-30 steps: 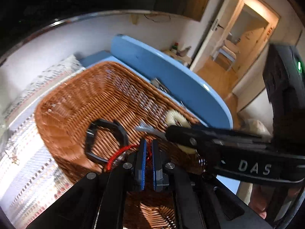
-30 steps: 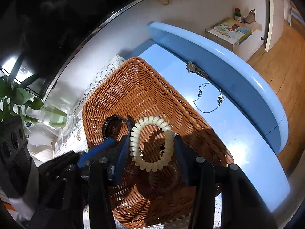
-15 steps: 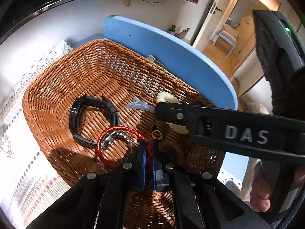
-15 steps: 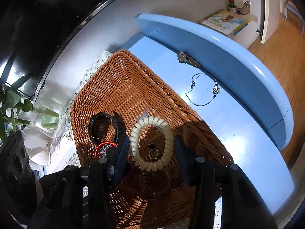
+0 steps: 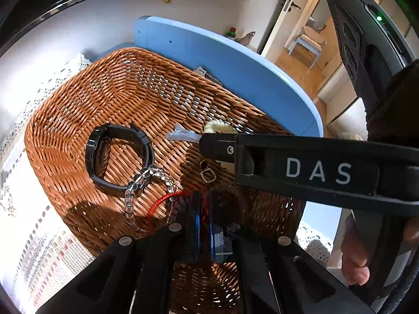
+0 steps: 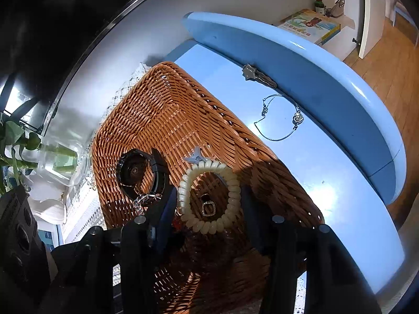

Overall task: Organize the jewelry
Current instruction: 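Carry the red and cream hair ties into the basket and open both grippers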

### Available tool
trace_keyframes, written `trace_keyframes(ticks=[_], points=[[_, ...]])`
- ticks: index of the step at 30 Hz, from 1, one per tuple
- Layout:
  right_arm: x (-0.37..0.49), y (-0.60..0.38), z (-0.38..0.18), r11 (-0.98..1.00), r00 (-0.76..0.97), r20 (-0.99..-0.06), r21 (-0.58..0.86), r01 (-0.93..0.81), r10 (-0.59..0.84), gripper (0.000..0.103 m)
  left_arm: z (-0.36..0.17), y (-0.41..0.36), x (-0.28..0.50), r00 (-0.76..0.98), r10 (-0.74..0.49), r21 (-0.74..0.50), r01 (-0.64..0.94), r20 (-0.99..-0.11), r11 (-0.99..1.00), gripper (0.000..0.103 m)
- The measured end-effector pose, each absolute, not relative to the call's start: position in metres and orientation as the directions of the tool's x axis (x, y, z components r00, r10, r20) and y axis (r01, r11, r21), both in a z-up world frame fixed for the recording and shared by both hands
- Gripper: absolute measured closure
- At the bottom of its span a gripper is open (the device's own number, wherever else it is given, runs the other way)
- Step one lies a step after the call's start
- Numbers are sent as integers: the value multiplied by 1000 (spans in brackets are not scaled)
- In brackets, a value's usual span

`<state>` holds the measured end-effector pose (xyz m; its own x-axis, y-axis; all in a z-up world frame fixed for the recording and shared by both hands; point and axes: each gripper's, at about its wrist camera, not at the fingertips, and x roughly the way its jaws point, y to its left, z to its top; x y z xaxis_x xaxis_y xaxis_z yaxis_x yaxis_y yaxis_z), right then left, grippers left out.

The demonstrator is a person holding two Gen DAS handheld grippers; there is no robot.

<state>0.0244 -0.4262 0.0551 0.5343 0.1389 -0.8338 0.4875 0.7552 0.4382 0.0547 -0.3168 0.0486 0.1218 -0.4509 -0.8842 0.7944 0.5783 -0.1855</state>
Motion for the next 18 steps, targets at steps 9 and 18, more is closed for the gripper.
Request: trace_keyframes(ticks=[9,18], points=[[25,-426,54,756,531,-836,434,489,137,49,49,-316,53,113,-453,-193,795,-885,575,98],[25,-426,54,758,528,-838,431,490,136,49,50,-317,53,112,-453,-194,795,-884,574,98]])
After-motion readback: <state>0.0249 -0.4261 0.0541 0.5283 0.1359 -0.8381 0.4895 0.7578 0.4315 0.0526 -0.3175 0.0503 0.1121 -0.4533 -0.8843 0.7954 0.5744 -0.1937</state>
